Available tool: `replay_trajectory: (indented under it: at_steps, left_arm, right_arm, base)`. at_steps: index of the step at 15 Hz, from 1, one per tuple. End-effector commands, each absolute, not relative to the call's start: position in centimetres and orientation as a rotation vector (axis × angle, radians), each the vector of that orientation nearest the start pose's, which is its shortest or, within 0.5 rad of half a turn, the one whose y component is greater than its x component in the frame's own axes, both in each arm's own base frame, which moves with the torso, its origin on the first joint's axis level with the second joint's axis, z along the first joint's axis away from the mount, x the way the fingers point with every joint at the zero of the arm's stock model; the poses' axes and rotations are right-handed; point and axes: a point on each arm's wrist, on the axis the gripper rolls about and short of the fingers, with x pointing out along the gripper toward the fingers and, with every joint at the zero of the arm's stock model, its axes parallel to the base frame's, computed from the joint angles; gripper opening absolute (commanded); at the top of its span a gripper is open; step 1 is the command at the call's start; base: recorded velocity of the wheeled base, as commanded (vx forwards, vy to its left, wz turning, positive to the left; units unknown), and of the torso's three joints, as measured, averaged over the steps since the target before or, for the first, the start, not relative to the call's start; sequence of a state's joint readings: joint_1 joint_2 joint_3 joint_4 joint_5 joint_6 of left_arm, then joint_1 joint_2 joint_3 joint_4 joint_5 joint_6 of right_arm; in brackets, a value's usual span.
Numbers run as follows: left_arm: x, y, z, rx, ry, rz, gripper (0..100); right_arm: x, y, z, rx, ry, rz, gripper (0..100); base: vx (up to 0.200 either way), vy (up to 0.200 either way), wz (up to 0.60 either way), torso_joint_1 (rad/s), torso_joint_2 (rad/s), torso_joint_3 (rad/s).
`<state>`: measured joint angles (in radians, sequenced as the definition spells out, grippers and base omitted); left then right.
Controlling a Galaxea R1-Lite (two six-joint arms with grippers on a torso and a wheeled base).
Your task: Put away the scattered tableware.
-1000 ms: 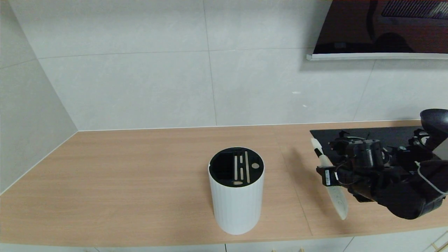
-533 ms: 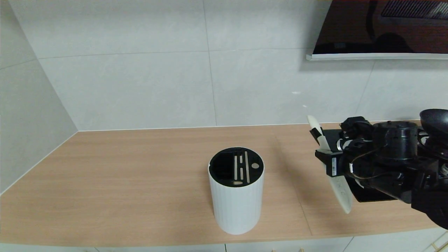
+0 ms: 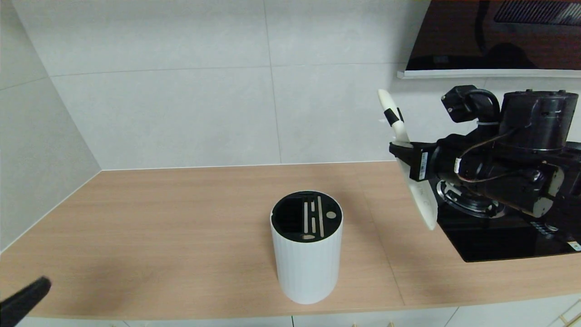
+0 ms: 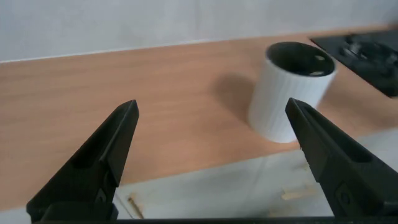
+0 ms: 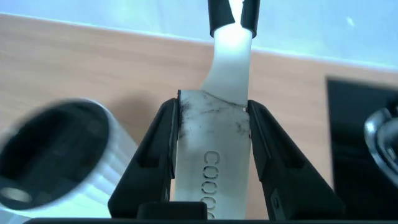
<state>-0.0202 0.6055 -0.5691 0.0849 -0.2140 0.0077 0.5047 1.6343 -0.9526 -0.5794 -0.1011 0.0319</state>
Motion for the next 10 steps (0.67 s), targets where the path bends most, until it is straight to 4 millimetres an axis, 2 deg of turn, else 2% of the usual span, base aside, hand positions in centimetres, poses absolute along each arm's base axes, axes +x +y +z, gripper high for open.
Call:
replay_trajectory:
  at_steps: [1,3,4,5,6,7,10]
  left_arm:
    - [14.7,-1.1,25.3,0.017,0.198,-0.294,100]
    - [18.5,-2.4,25.6,0.000,0.088,-0.354,100]
    - [19.2,-2.6,25.4,-0.008,0.080,-0.360,100]
    - [20.9,-3.7,24.1,-0.061,0.100,-0.407,100]
    - [20.9,-3.7,24.1,-0.061,0.100,-0.407,100]
    - [21.3,-5.6,22.7,-0.115,0.118,-0.483,100]
    - [21.5,-7.6,22.5,-0.227,0.161,-0.567,100]
  right_arm:
    - [27.3,15.3,24.1,0.002,0.089,0.434,0]
    - [27.0,16.1,23.6,0.003,0.090,0.463,0]
    - [26.9,16.4,23.5,0.003,0.090,0.471,0]
    - [26.0,16.9,23.1,-0.007,0.103,0.495,0]
    - [26.0,16.9,23.1,-0.007,0.103,0.495,0]
    - [24.8,17.7,23.4,-0.005,0.093,0.538,0]
    - [22.4,19.9,23.3,-0.009,0.098,0.612,0]
  base:
    - [0.000,0.000,0.00,0.000,0.00,0.000]
    - [0.000,0.000,0.00,0.000,0.00,0.000]
    - [0.000,0.000,0.00,0.000,0.00,0.000]
    - [0.000,0.000,0.00,0.000,0.00,0.000]
    - [0.000,0.000,0.00,0.000,0.00,0.000]
    - [0.000,0.000,0.00,0.000,0.00,0.000]
    - [0.000,0.000,0.00,0.000,0.00,0.000]
